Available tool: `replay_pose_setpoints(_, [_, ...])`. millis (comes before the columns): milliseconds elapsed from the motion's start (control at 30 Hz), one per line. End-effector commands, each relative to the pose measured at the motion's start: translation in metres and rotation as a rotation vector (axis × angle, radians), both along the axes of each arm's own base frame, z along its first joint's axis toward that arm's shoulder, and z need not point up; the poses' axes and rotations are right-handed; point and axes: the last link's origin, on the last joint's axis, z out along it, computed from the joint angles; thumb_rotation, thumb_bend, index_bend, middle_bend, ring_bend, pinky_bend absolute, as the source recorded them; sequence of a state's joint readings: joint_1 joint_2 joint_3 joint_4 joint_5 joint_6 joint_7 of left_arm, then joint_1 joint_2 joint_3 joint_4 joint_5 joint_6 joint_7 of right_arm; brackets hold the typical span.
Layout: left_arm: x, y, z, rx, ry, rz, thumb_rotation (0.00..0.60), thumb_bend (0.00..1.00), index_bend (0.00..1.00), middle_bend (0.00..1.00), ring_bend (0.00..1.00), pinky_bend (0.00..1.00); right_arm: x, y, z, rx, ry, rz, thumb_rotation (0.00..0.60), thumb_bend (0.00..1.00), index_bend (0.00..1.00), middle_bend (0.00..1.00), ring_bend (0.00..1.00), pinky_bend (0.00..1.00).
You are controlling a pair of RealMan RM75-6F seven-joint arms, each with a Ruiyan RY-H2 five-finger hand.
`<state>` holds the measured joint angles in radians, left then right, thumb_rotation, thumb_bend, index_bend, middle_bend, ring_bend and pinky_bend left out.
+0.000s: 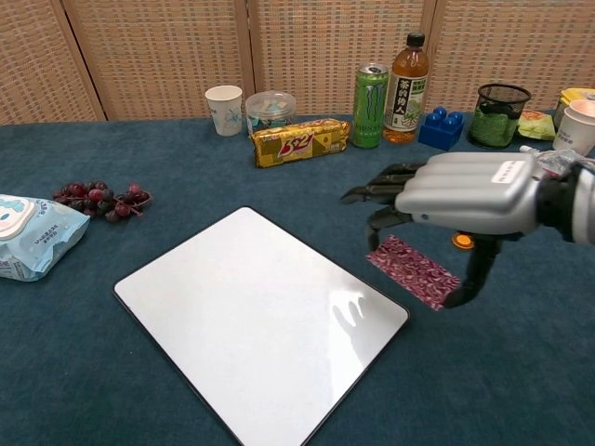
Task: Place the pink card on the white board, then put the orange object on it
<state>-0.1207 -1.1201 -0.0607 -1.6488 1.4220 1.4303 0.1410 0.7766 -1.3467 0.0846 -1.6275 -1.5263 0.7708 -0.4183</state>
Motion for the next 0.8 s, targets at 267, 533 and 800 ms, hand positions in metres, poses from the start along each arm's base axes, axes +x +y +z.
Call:
replay_pose_setpoints(267, [-0.006, 0.006, 0.005, -0.009, -0.019, 0.028, 0.600, 0.00, 0.00, 0.00, 0.00, 0.00, 0.080, 0.009, -0.081, 0.078, -0.025, 0.034, 0.600, 0.13, 0.56, 0.00, 0.00, 0.00])
replay_pose_setpoints(533, [-0.009, 0.008, 0.006, -0.010, -0.028, 0.038, 0.600, 0.00, 0.00, 0.00, 0.00, 0.00, 0.082, 0.001, -0.085, 0.021, 0.003, -0.023, 0.600, 0.00, 0.00, 0.00, 0.00, 0.00])
replay_pose_setpoints(800, [-0.009, 0.009, 0.002, -0.021, -0.014, 0.041, 0.600, 0.00, 0.00, 0.00, 0.00, 0.00, 0.073, -0.020, -0.042, -0.089, -0.027, -0.104, 0.600, 0.00, 0.00, 0.00, 0.00, 0.00])
